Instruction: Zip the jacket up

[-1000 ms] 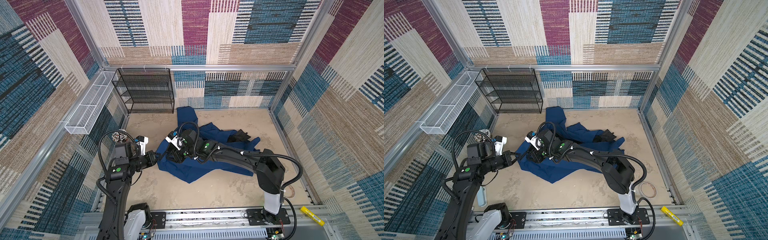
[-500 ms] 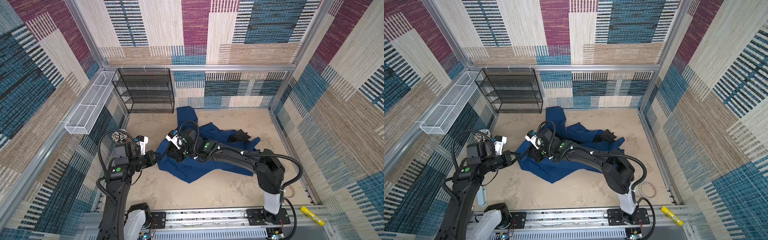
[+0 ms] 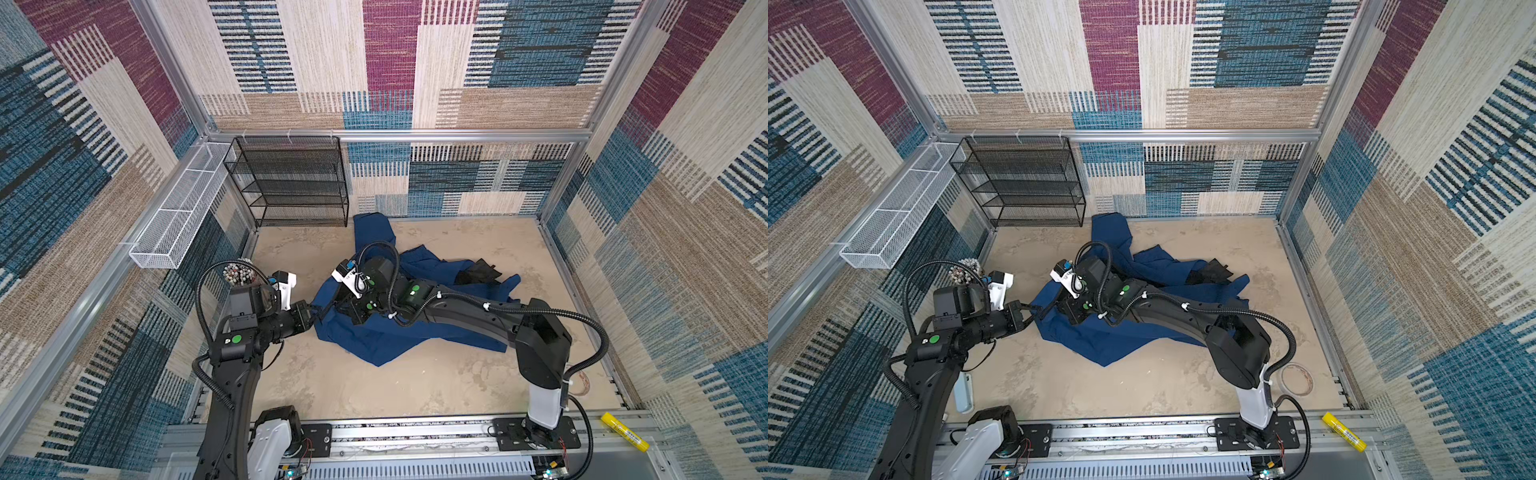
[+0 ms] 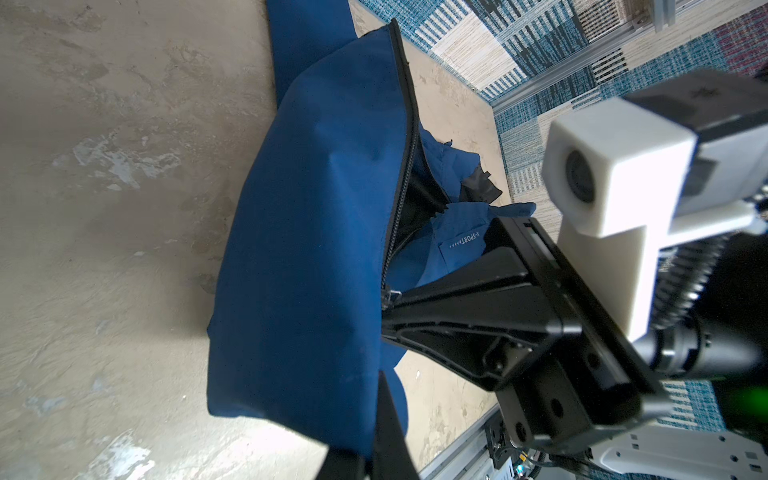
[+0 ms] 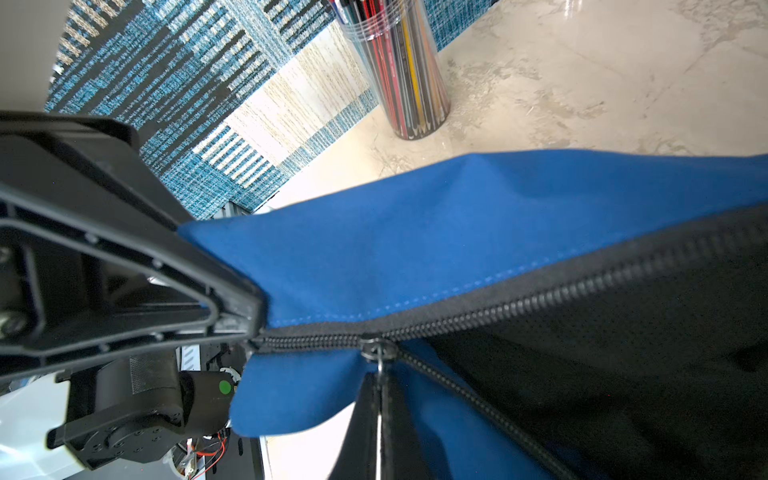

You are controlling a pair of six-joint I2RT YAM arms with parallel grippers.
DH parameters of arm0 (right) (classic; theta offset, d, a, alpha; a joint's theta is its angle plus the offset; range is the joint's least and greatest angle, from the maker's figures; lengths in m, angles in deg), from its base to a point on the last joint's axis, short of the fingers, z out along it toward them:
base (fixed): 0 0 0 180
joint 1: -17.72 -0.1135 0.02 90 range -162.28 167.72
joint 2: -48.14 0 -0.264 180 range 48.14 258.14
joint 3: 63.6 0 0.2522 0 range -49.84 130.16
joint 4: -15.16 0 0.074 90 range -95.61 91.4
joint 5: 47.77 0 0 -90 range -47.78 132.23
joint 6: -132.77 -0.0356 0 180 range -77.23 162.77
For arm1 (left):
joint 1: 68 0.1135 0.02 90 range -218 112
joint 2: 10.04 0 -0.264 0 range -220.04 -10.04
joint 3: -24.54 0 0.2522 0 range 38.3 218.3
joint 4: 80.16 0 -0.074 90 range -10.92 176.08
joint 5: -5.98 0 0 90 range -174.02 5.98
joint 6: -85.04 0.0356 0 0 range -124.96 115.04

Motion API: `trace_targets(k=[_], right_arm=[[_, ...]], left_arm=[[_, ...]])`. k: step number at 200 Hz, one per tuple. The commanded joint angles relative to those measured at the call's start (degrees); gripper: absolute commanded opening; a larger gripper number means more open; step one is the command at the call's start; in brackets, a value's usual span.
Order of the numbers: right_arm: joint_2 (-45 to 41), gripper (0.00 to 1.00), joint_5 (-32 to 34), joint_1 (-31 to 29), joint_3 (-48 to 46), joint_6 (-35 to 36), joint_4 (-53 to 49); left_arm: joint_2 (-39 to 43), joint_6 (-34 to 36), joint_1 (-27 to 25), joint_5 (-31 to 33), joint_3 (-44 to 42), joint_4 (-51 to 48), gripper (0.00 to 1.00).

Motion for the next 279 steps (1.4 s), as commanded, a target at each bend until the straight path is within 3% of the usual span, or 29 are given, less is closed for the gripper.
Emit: trace_targets(k=[1,41,58,74,105,126,167,219,255,279], right_arm=[[-0.53,0.00,3.86,-0.02,1.92,-0.70,-2.81],[-0.95,0.00,5.85,0.92,4.39,-1.38,-9.95],[-1.25,0.00,3.54,1.86,4.15,-2.16,-11.14],[-1.11,0.00,-0.61,2.20,4.31,-2.24,-10.26],[1.69,0.00,3.23,3.28,8.92,-0.56,-15.04],[3.23,0.00,4.98,5.22,11.14,0.00,-19.51],[-0.19,0.00,2.16,7.76,13.90,0.84,-24.66],[-4.09,0.00,-0.24,11.84,13.05,-2.03,-30.51],[-7.41,0.00,-14.05,15.02,10.47,-5.84,-32.86],[-8.19,0.00,-8.06,16.11,8.59,-4.93,-37.69]], left_arm=[[0.16,0.23,0.06,0.66,0.43,0.46,0.00],[-1.48,2.52,0.04,2.75,2.38,-0.91,0.00],[-1.97,3.99,0.06,3.90,3.73,-1.97,0.00],[-2.68,3.90,0.06,2.19,4.39,-1.83,0.00],[-2.41,0.87,0.06,-1.70,2.85,0.68,0.00],[-1.79,4.07,0.28,4.44,4.60,-2.63,0.00],[-7.14,7.40,0.59,2.77,10.62,-5.07,0.00],[-8.94,11.15,1.27,8.22,13.18,-7.02,0.00],[-10.26,10.39,1.64,7.26,15.05,-5.91,0.00],[-11.31,13.15,1.73,11.38,16.06,-7.01,0.00]])
